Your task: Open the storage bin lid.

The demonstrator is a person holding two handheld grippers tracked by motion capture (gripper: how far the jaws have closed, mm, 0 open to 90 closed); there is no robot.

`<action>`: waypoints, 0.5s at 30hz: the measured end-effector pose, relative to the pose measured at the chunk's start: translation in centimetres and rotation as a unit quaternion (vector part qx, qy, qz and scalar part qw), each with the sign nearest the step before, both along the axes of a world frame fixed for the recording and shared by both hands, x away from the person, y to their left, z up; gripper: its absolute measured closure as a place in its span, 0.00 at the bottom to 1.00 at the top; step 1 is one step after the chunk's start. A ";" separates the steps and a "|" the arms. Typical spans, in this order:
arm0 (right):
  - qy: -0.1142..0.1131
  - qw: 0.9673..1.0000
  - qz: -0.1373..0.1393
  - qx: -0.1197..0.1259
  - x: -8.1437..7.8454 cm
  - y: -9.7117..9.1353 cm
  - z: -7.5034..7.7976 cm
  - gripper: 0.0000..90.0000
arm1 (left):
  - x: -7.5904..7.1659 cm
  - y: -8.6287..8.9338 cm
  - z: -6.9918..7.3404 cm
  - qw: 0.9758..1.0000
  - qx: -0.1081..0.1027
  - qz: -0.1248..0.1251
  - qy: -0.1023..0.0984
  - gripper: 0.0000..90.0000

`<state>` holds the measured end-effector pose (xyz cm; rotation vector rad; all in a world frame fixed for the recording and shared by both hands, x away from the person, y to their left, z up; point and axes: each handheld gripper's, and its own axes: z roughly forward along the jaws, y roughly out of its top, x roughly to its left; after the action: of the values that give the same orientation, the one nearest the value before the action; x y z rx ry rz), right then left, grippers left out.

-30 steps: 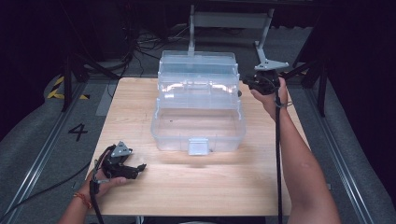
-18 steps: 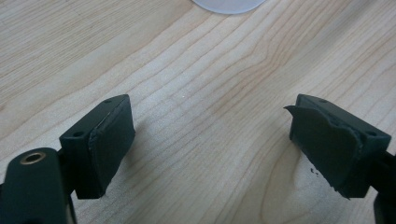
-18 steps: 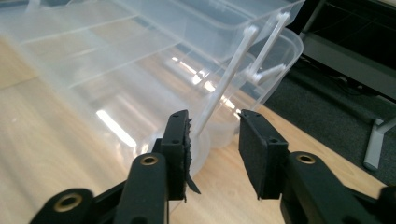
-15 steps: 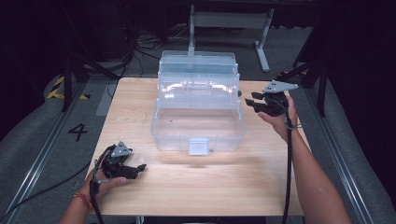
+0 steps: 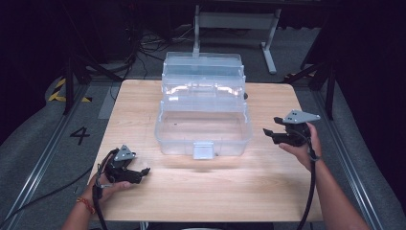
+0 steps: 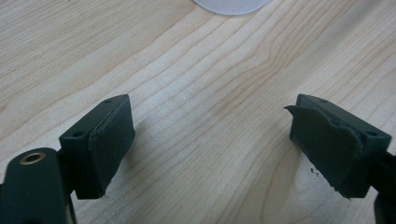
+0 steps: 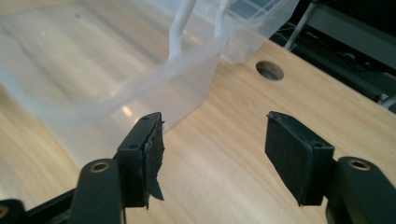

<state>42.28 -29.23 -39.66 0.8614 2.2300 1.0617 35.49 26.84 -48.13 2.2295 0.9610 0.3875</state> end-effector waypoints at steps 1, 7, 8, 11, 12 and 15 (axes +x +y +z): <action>0.000 1.000 -0.001 -0.003 -0.4 -0.3 -0.4 0.40 | 0.0 0.0 0.0 1.000 0.001 -0.001 0.000 0.16; 0.022 0.999 0.000 -0.024 -2.5 -1.8 -2.8 0.34 | 0.0 0.0 0.0 1.000 0.000 0.001 0.000 0.16; 0.022 0.999 0.000 -0.024 -2.5 -1.8 -2.8 0.34 | 0.0 0.0 0.0 1.000 0.000 0.001 0.000 0.16; 0.048 0.999 0.023 -0.007 -4.1 -3.2 -4.5 0.31 | 0.0 0.0 0.0 1.000 0.002 -0.001 -0.001 0.16; 0.054 0.998 0.021 -0.012 -4.5 -3.4 -5.0 0.30 | 0.0 0.0 0.0 1.000 0.002 0.000 -0.001 0.16; 0.070 0.997 0.010 -0.017 -5.7 -4.2 -6.6 0.29 | 0.0 0.0 0.0 1.000 0.002 0.000 -0.001 0.16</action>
<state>36.60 -33.42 -46.22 0.9248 2.3700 0.9967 35.48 26.84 -48.12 2.2314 0.9602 0.3921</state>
